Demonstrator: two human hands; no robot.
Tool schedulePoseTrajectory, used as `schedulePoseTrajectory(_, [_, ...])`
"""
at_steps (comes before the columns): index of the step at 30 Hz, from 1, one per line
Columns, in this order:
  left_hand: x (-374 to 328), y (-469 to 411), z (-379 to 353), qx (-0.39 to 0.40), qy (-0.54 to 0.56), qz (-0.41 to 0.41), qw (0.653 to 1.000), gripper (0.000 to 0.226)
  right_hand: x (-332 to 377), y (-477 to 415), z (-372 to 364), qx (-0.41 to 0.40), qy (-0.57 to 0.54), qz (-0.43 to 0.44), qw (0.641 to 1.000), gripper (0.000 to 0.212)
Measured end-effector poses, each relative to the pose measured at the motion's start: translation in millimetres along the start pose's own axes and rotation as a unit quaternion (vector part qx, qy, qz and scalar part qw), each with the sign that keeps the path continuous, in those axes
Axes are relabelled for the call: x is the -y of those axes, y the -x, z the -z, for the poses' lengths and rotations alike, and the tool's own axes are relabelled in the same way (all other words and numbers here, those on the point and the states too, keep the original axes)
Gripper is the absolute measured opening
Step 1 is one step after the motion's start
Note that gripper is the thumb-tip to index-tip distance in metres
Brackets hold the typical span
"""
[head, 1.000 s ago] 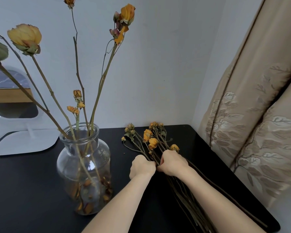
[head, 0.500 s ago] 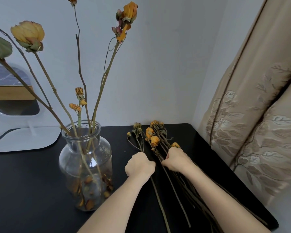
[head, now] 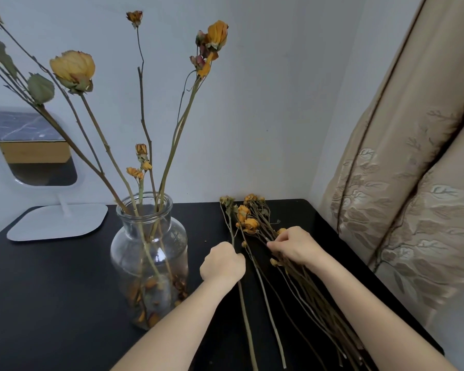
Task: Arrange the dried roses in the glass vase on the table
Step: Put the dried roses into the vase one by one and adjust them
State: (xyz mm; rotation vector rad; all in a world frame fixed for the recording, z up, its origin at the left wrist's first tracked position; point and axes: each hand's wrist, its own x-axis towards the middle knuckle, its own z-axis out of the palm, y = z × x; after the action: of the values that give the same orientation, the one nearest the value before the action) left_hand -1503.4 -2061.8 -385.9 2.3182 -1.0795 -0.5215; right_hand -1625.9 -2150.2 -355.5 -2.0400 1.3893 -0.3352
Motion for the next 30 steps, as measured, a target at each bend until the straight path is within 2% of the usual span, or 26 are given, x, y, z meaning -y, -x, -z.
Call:
schedulePoseTrajectory(5, [-1.4,2.2,6.9,-0.011,0.069,0.006,0.998,0.025,0.5,5.9,7.9,0.001,-0.088,-0.002,0.996,0.021])
schedulePoseTrajectory(12, [-2.2,5.9,11.4,-0.01,0.122,0.036,0.992,0.024,4.1,10.1,10.9,-0.008,-0.116,-0.008,0.993,0.022])
schedulePoseTrajectory(17, [-1.8,13.8,13.6,-0.033,0.09,-0.003,0.995,0.017,6.9,10.0,13.0,-0.017,-0.132,0.015,0.991,0.019])
schedulePoseTrajectory(23, [1.7,21.0,18.7,-0.096,0.047,-0.056,0.993,0.023,12.5,15.1,14.3,-0.044,-0.155,0.065,0.985,0.017])
schedulePoseTrajectory(26, [-1.6,18.8,24.4,-0.06,0.046,-0.041,0.996,0.022,17.7,17.7,8.7,-0.036,-0.139,0.074,0.987,0.018])
schedulePoseTrajectory(30, [-6.4,18.0,18.4,-0.004,0.044,-0.007,0.999,0.01,18.0,18.3,-7.9,0.002,-0.089,0.074,0.993,0.019])
